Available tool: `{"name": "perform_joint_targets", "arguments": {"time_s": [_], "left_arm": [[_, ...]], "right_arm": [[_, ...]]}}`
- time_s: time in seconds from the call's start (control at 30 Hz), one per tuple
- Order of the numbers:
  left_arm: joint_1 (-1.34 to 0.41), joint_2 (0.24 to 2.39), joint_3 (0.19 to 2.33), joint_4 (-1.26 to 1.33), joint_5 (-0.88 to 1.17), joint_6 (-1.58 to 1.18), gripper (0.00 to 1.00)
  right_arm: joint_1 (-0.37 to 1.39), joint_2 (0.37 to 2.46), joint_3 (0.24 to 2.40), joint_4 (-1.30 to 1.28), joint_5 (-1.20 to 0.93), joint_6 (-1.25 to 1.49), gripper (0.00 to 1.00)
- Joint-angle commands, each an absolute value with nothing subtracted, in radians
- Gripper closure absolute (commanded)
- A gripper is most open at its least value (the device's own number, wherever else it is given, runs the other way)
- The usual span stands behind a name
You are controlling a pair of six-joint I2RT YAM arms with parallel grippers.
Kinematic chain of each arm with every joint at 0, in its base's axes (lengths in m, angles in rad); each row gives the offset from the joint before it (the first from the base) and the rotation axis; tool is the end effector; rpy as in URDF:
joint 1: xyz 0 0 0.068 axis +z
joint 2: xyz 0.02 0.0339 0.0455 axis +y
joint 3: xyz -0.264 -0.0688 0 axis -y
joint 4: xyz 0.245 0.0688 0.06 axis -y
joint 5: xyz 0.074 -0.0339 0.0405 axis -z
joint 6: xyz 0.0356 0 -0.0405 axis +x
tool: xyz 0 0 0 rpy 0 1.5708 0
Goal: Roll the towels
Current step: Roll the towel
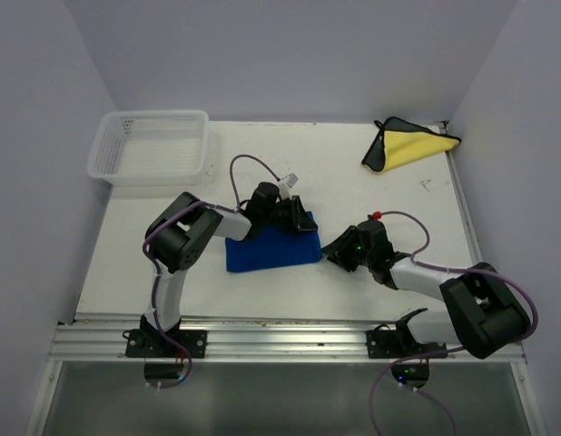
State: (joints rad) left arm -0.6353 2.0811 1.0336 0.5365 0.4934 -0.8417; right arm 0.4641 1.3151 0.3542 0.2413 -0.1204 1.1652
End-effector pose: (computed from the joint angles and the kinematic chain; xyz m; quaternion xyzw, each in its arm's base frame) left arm 0.3242 -0.2600 0.1101 0.0366 0.8450 -0.4858 0.2206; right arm 0.1993 0.1045 0.1304 0.2889 0.8624 0.3374 0.2429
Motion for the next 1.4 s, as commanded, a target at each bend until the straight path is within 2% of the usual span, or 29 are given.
{"name": "perform_joint_targets", "arguments": {"time_s": [0.0, 0.53, 0.8, 1.0, 1.23, 1.37], "left_arm": [[-0.624, 2.074, 1.008, 0.437, 0.439, -0.785, 0.73], [-0.624, 2.066, 0.999, 0.436, 0.43, -0.787, 0.73], [-0.624, 2.06, 0.985, 0.437, 0.417, -0.792, 0.73], [-0.623, 2.048, 0.971, 0.439, 0.407, -0.792, 0.74], [-0.623, 2.045, 0.966, 0.439, 0.399, -0.795, 0.74], [-0.614, 2.04, 0.969, 0.436, 0.406, -0.795, 0.74]], "right_arm": [[0.463, 1.312, 0.365, 0.281, -0.144, 1.149, 0.58], [0.477, 1.391, 0.393, 0.351, -0.195, 1.115, 0.57], [0.563, 1.483, 0.434, 0.322, -0.152, 1.071, 0.59], [0.601, 1.511, 0.468, 0.16, -0.02, 1.04, 0.65], [0.617, 1.539, 0.518, 0.026, 0.017, 0.979, 0.76], [0.634, 1.529, 0.543, -0.017, 0.012, 0.914, 0.88]]}}
